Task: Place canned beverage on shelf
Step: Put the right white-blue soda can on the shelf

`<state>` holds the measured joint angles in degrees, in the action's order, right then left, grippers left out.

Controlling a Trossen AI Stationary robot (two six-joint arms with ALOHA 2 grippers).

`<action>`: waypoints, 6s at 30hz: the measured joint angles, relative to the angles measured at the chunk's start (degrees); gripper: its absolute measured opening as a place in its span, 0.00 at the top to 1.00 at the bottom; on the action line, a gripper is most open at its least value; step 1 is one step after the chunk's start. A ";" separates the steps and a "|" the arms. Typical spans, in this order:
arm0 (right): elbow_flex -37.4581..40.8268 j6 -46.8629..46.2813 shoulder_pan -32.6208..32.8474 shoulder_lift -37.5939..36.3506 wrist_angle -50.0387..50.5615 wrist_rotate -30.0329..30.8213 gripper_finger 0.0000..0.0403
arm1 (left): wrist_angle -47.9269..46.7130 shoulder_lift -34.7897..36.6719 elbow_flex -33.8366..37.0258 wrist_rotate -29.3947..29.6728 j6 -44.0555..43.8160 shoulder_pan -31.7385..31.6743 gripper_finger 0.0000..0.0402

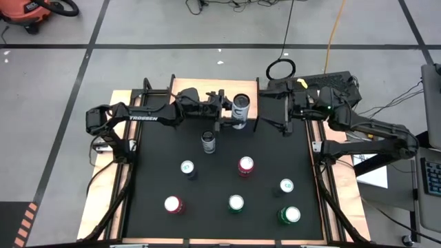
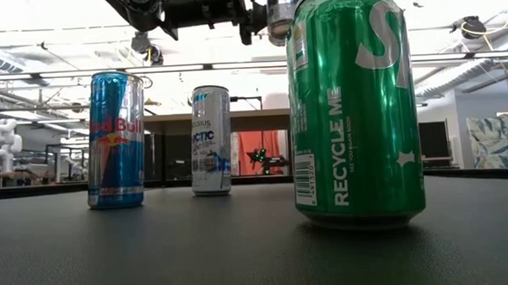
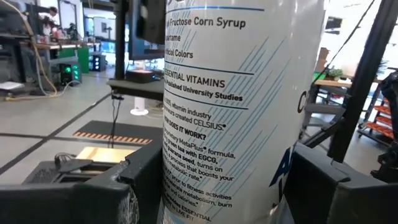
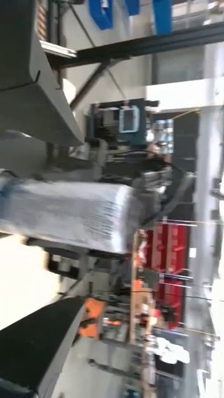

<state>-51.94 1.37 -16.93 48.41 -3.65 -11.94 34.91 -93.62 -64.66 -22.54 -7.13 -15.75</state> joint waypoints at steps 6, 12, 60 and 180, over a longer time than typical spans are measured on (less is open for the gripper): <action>0.11 -0.34 0.13 -0.44 8.23 -0.04 0.01 | -1.68 3.49 0.00 -1.00 -0.05 -2.26 0.37; 0.15 -2.02 0.44 0.79 10.79 -0.20 0.01 | -6.34 7.99 0.00 -2.38 1.00 -4.81 0.37; 10.47 -2.75 15.98 1.11 -5.63 -0.07 0.01 | -10.93 26.17 16.03 -12.84 6.02 -34.07 0.36; -8.52 1.46 4.13 43.36 -33.80 7.15 0.01 | 13.60 4.32 25.77 -24.94 9.61 -50.73 0.36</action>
<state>-60.47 2.83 -12.80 91.77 -37.45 -4.80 48.50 -89.30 -38.89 -47.48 2.48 -66.48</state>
